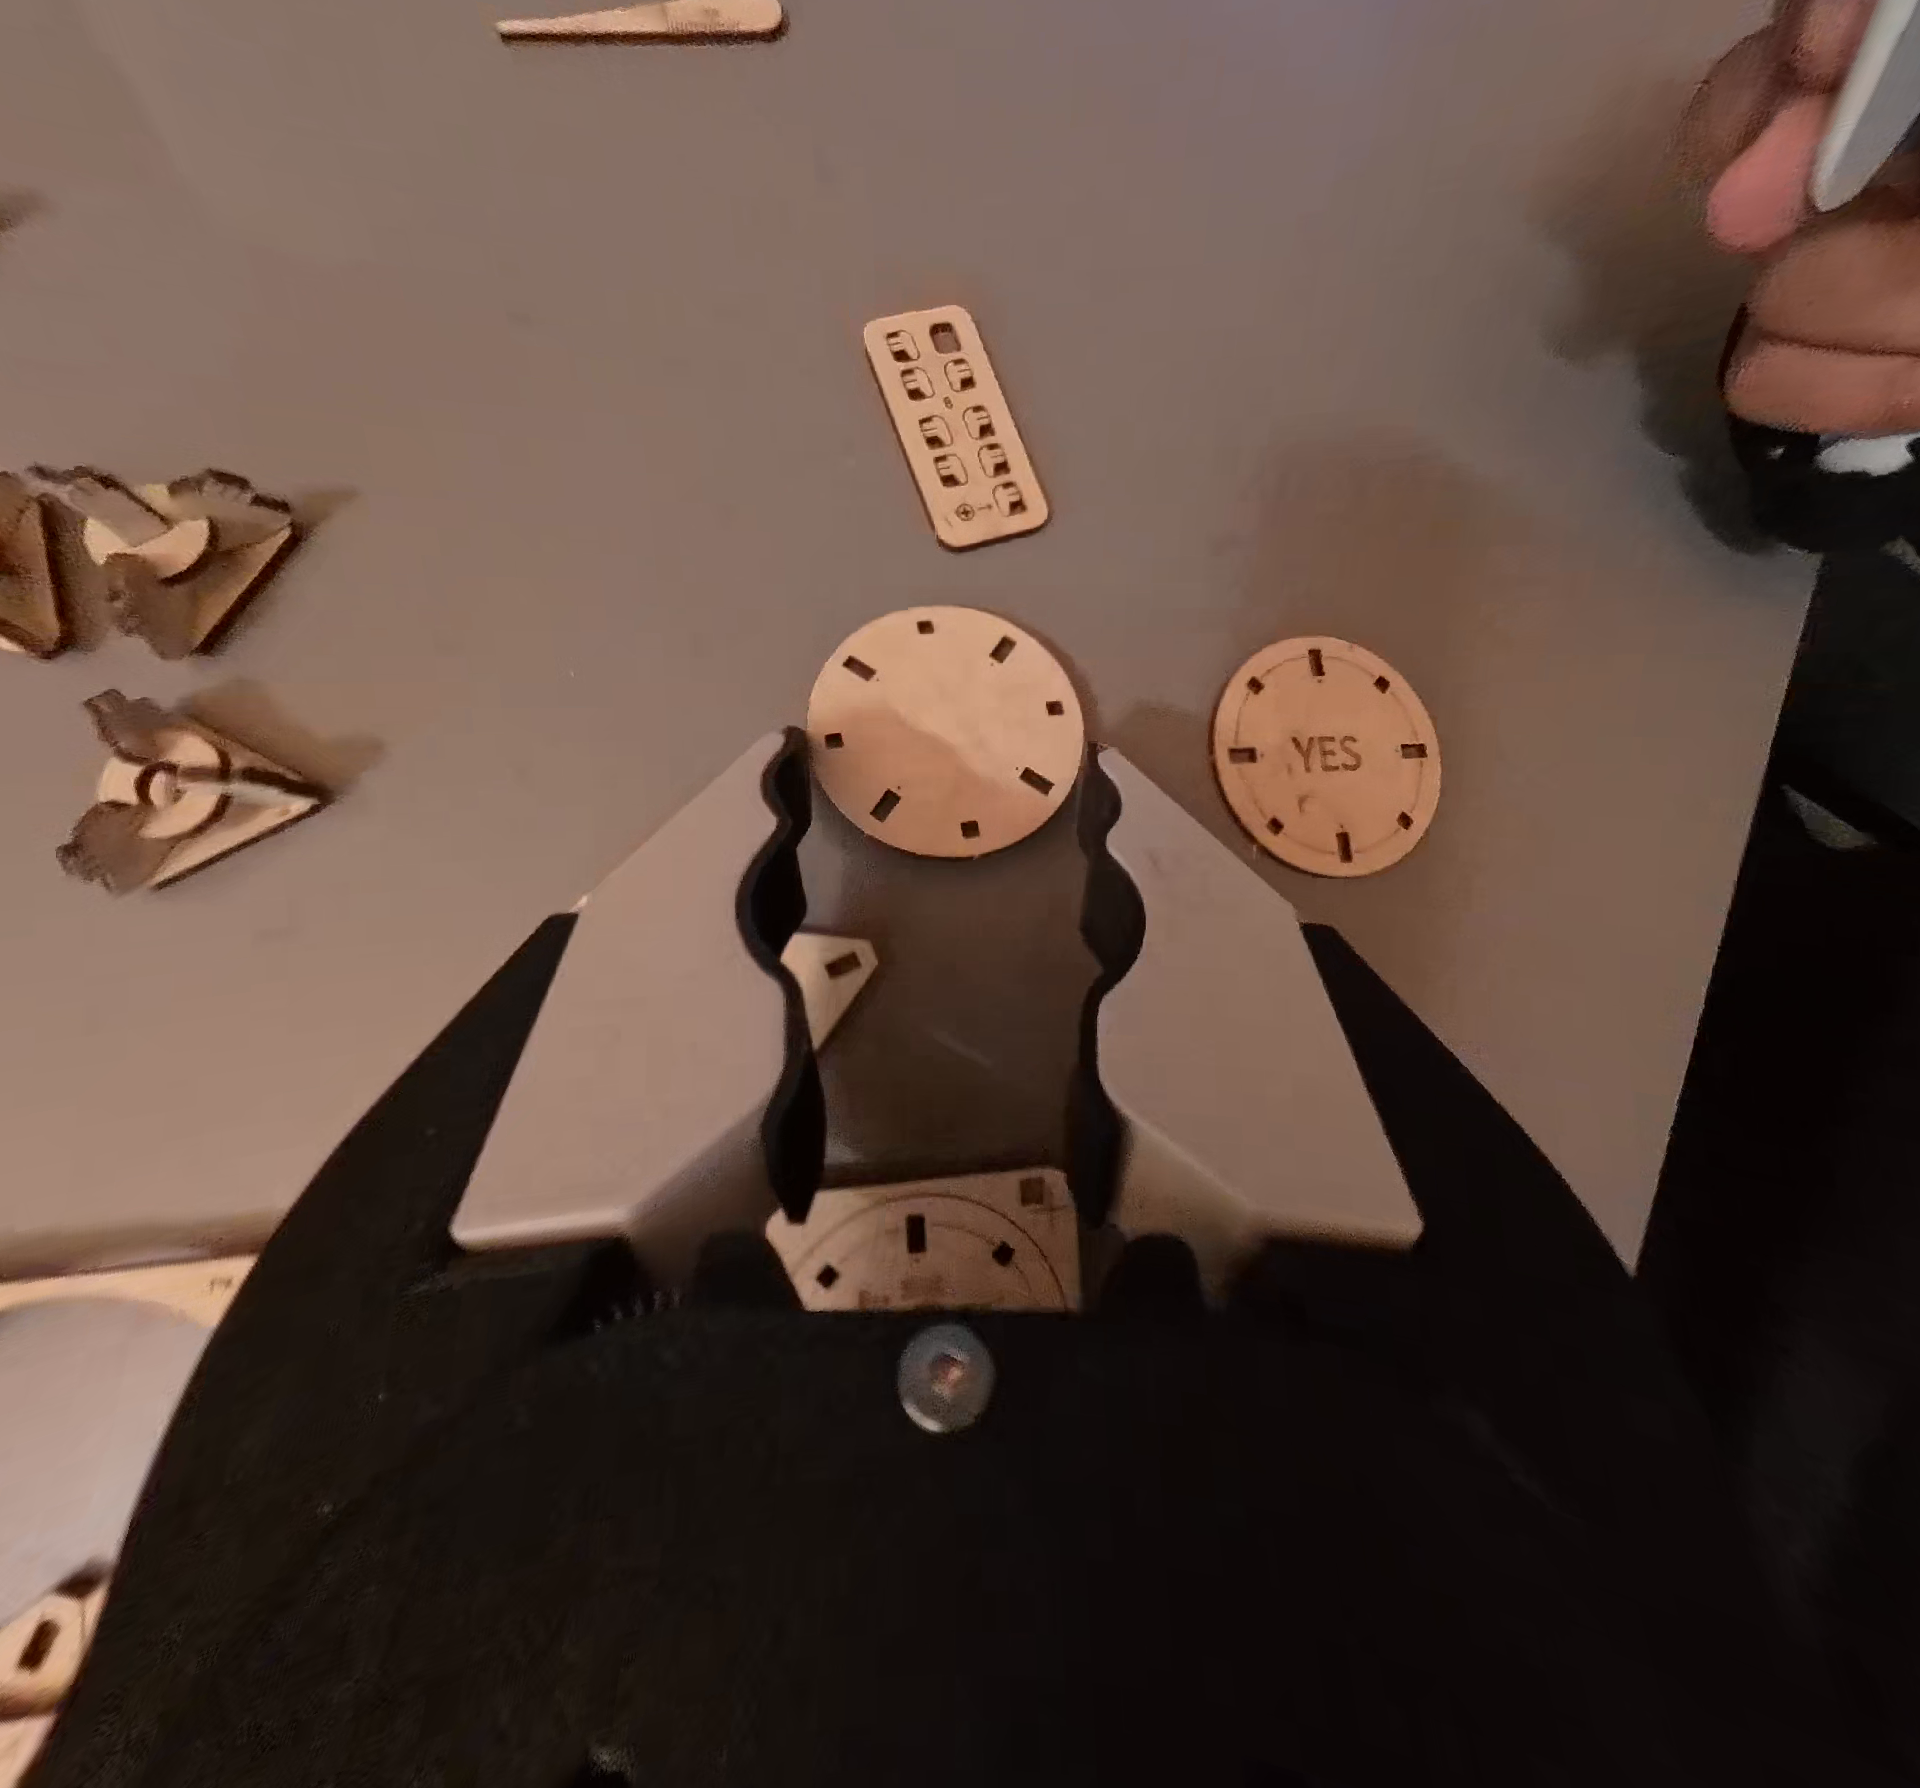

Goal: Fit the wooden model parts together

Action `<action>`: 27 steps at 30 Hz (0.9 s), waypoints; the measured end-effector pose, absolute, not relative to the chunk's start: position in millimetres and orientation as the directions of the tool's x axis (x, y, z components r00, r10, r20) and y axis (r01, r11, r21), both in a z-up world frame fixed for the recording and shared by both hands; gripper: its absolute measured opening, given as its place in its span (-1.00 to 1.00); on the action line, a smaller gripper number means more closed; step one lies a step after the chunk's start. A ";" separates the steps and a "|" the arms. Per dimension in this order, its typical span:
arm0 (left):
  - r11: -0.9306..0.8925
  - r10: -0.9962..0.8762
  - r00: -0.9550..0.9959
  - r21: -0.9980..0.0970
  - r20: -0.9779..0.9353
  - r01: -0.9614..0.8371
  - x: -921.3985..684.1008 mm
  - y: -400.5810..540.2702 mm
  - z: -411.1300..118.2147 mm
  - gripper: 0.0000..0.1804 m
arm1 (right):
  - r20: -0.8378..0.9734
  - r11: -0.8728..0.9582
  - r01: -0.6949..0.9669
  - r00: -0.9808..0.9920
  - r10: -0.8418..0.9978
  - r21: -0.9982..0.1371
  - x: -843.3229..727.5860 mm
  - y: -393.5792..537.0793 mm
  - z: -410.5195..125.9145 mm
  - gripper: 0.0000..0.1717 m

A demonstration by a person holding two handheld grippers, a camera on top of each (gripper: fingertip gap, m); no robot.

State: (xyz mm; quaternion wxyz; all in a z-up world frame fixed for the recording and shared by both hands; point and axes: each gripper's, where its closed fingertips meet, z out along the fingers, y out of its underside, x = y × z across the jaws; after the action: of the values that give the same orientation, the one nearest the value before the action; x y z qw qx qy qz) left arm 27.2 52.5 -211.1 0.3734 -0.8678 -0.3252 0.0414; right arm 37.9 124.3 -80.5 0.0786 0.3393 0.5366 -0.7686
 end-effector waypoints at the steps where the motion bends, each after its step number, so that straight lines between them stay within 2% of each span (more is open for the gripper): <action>1: -0.525 0.589 0.791 -0.665 0.167 0.531 26.0 53.1 -213.5 -0.45 | -0.603 -0.406 0.484 -0.759 0.247 -0.775 38.3 124.5 -80.5 -1.00; 7: -0.513 0.564 0.800 -0.673 0.204 0.533 26.0 51.9 -208.5 -0.40 | -0.591 -0.355 0.491 -0.757 0.279 -0.796 33.3 121.2 -91.2 -1.00; 11: -0.353 0.558 0.763 -0.739 0.326 0.574 21.4 45.1 -182.7 -0.42 | -0.557 -0.236 0.504 -0.763 0.329 -0.831 34.1 111.7 -111.9 -1.00; 14: -0.191 0.450 0.753 -0.772 0.480 0.606 28.0 50.6 -154.6 -0.51 | -0.493 -0.117 0.485 -0.795 0.353 -0.867 40.8 94.1 -124.4 -1.00; 16: -0.128 0.333 0.737 -0.746 0.588 0.653 38.5 57.9 -143.0 -0.58 | -0.400 -0.040 0.418 -0.831 0.387 -0.907 44.2 84.7 -128.6 -1.00; 20: -0.036 0.080 0.650 -0.650 0.755 0.759 57.8 67.8 -126.0 -0.61 | -0.121 0.108 0.185 -0.894 0.432 -0.977 51.0 68.8 -124.2 -1.00; 21: -0.009 0.059 0.631 -0.632 0.774 0.775 56.8 65.6 -125.1 -0.61 | -0.054 0.154 0.135 -0.895 0.443 -0.979 51.5 66.2 -124.5 -1.00; 23: 0.016 0.132 0.627 -0.634 0.768 0.773 47.4 55.6 -135.9 -0.64 | 0.039 0.228 0.073 -0.892 0.450 -0.971 52.4 62.5 -126.9 -1.00; 25: 0.013 0.187 0.646 -0.660 0.740 0.752 43.1 46.5 -140.2 -0.64 | 0.078 0.265 0.049 -0.889 0.451 -0.963 52.5 61.3 -129.8 -1.00; 27: 0.015 0.157 0.654 -0.664 0.740 0.747 47.6 46.3 -134.2 -0.64 | 0.127 0.270 -0.004 -0.889 0.441 -0.963 55.6 57.0 -126.0 -1.00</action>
State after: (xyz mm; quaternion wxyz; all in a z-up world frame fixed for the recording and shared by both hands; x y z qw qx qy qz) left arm 47.6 46.3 -134.2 0.6248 -0.6608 -0.3423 -0.2362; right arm 55.6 57.0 -126.0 -0.1892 0.1410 0.7742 -0.5873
